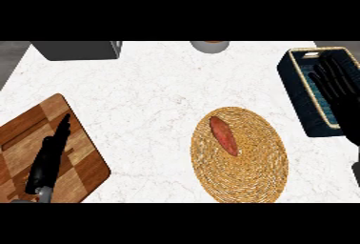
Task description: Pick the sweet potato from the placemat and place it in the basket
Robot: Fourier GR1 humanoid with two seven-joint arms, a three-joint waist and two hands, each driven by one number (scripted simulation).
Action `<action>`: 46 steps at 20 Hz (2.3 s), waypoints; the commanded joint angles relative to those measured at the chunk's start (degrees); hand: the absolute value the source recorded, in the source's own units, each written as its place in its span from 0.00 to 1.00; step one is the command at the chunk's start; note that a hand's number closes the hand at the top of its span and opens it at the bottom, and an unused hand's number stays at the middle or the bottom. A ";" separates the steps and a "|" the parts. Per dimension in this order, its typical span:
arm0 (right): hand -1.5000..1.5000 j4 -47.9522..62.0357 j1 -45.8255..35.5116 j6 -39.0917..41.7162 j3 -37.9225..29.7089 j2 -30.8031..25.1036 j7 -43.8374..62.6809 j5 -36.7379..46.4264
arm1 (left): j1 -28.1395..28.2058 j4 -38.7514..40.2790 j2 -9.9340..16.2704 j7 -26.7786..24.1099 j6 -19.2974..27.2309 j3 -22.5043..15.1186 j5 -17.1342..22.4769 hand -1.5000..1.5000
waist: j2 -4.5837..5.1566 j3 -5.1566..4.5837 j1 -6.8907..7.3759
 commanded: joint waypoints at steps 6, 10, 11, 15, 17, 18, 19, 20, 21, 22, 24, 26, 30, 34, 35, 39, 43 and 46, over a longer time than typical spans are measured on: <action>1.00 4.58 -17.00 17.65 5.85 11.17 -4.61 -13.96 | -10.41 -4.70 -2.36 -2.11 -5.63 0.49 4.97 0.50 | 4.46 1.30 10.58; 0.00 -5.90 -19.71 32.22 16.71 5.60 -16.99 2.82 | -10.60 -3.52 -3.02 0.89 -7.89 0.63 7.98 0.50 | 2.82 1.13 7.68; 0.00 -5.55 -18.55 31.68 18.84 8.24 -20.56 6.61 | -11.09 -2.94 -2.41 1.44 -8.55 1.92 9.12 0.50 | 2.88 1.10 6.87; 0.00 -3.51 -12.10 26.39 23.91 14.98 -31.69 20.67 | -10.06 -2.49 -0.94 1.92 -10.15 5.17 10.95 0.50 | 1.93 0.92 3.44; 0.00 -3.93 -14.04 24.05 25.67 17.23 -26.50 21.84 | -15.66 3.63 -0.38 3.02 -11.68 8.40 11.96 0.50 | 1.89 0.85 2.58; 0.00 -2.68 -18.43 25.79 22.91 16.90 -20.83 18.90 | -13.00 5.02 -1.59 -1.63 -12.88 8.61 11.50 0.50 | 1.86 0.82 2.73; 0.00 -3.73 -18.35 25.81 23.20 15.50 -17.81 19.44 | -10.95 3.01 -0.35 -0.93 -13.88 8.89 12.28 0.50 | 1.78 0.81 2.82; 0.00 -9.74 -17.51 26.13 23.16 14.16 -10.39 15.91 | -11.79 0.72 0.16 1.29 -12.42 8.93 11.81 0.50 | 1.53 0.80 2.40; 0.00 -8.70 -21.13 29.10 22.16 11.03 -7.31 14.72 | -12.09 2.85 -1.61 -0.20 -11.33 7.68 10.69 0.50 | 1.54 0.75 2.19; 0.00 -5.08 -23.30 31.98 20.93 7.35 -9.76 16.97 | -14.17 3.23 -1.05 1.53 -12.00 7.95 11.32 0.50 | 1.77 0.77 2.37; 0.00 -7.86 -27.64 31.70 19.48 3.44 -4.85 19.87 | -11.15 2.22 -0.87 -0.30 -12.33 8.02 11.27 0.50 | 1.39 0.69 2.48; 0.00 -7.58 -32.81 29.41 17.38 0.78 -1.87 25.27 | -10.70 2.98 -0.56 -1.23 -12.92 8.06 11.04 0.50 | 1.35 0.63 2.66; 0.00 -2.35 -42.33 31.54 15.58 -2.46 5.92 29.05 | -12.27 2.93 -0.40 -0.47 -14.08 8.41 11.75 0.50 | 1.71 0.64 3.44; 0.00 7.08 -49.44 40.73 15.18 -3.60 5.73 27.59 | -14.42 1.68 0.04 3.73 -14.08 8.91 12.05 0.50 | 1.94 0.77 3.75; 0.00 7.65 -49.77 44.69 15.94 -5.37 5.30 26.78 | -12.64 2.60 0.47 0.80 -15.55 9.92 12.65 0.50 | 1.94 0.74 3.78; 0.00 12.33 -50.50 52.80 17.62 -6.06 1.06 27.40 | -14.11 2.68 0.24 3.02 -14.54 10.89 12.51 0.50 | 1.98 0.81 3.50; 0.00 17.76 -51.91 58.80 14.67 -9.76 -6.53 28.15 | -14.41 5.40 -1.19 0.11 -15.33 10.25 10.80 0.50 | 2.07 0.83 3.23; 0.00 19.21 -47.09 58.59 14.33 -12.81 -13.34 27.97 | -12.10 2.51 -4.28 -1.54 -12.35 7.80 8.37 0.50 | 2.23 0.92 3.60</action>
